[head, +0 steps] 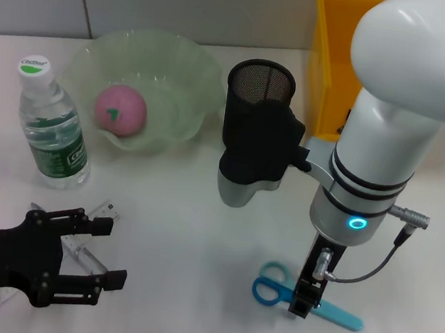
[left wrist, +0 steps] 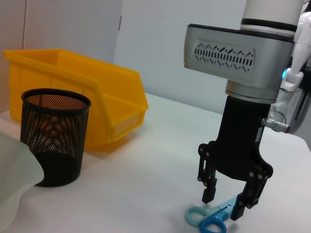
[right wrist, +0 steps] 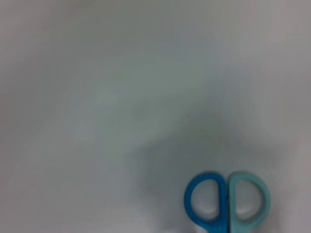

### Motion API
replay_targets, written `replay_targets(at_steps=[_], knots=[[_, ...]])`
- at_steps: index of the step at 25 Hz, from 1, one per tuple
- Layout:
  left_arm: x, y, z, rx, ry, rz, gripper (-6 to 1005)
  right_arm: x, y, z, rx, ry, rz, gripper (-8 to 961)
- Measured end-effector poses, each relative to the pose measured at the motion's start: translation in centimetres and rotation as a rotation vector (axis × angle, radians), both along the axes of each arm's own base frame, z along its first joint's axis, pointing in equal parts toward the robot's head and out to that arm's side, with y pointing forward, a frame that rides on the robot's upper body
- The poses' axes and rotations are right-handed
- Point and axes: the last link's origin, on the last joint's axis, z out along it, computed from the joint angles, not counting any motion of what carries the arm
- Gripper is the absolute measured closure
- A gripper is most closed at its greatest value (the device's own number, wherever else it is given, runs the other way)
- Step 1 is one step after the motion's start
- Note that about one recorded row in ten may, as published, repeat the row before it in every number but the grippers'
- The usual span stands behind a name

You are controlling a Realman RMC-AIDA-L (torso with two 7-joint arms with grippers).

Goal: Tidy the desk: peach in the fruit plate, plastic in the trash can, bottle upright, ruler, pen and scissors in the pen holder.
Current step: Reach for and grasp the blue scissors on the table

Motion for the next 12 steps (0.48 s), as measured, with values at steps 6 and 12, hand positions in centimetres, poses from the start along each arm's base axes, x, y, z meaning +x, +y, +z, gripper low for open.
replay_targets(at_steps=[6,12], knots=[[0.02,0.01,0.0,0.0,0.0,-0.001,185,0.1,0.02,-0.06,0.004,0.005,0.001,465],[0.06,0.11,0.0,0.001,0.001,-0.002,185,0.15,-0.32,-0.46,-0.012,-0.002,0.015,472]])
